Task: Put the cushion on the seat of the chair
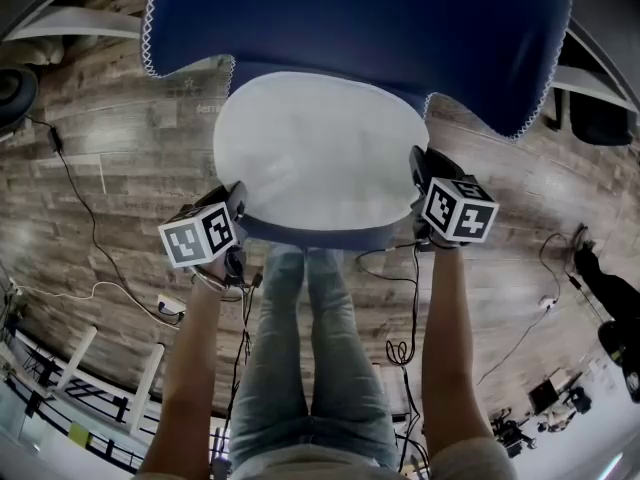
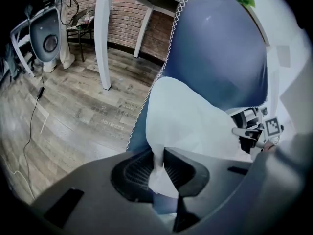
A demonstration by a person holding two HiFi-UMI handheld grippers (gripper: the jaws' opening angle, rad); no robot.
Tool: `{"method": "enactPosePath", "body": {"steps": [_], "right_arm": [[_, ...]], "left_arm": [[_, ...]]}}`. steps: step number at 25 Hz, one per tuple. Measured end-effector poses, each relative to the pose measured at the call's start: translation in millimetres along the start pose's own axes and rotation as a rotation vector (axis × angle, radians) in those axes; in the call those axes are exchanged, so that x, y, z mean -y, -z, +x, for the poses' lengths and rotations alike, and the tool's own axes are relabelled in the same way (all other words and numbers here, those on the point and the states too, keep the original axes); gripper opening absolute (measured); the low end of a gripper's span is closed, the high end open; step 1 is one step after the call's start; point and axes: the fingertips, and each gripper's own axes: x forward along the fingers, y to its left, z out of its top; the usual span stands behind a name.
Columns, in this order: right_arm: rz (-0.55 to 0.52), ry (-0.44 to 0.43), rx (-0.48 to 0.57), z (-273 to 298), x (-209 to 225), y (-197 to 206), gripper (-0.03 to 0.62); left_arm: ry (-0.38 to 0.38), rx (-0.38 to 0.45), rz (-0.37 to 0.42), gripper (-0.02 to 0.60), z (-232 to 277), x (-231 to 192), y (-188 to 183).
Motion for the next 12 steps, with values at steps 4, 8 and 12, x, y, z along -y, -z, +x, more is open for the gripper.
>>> {"method": "enactPosePath", "body": {"steps": [4, 8, 12], "right_arm": [[0.009, 0.006, -0.003, 4.4, 3.0, 2.4, 0.057], [0.011, 0.018, -0.016, 11.5, 8.8, 4.6, 0.062], [0.020, 0.042, -0.021, 15.7, 13.9, 6.7, 0.074]], "left_arm": [[-0.029, -0.014, -0.003, 0.063, 5.6, -4.6, 1.0], [-0.070, -0.033, -0.027, 0.074, 12.8, -9.3, 1.8], [-0.105, -0.050, -0.040, 0.086, 17.2, -12.6, 3.1]]}}
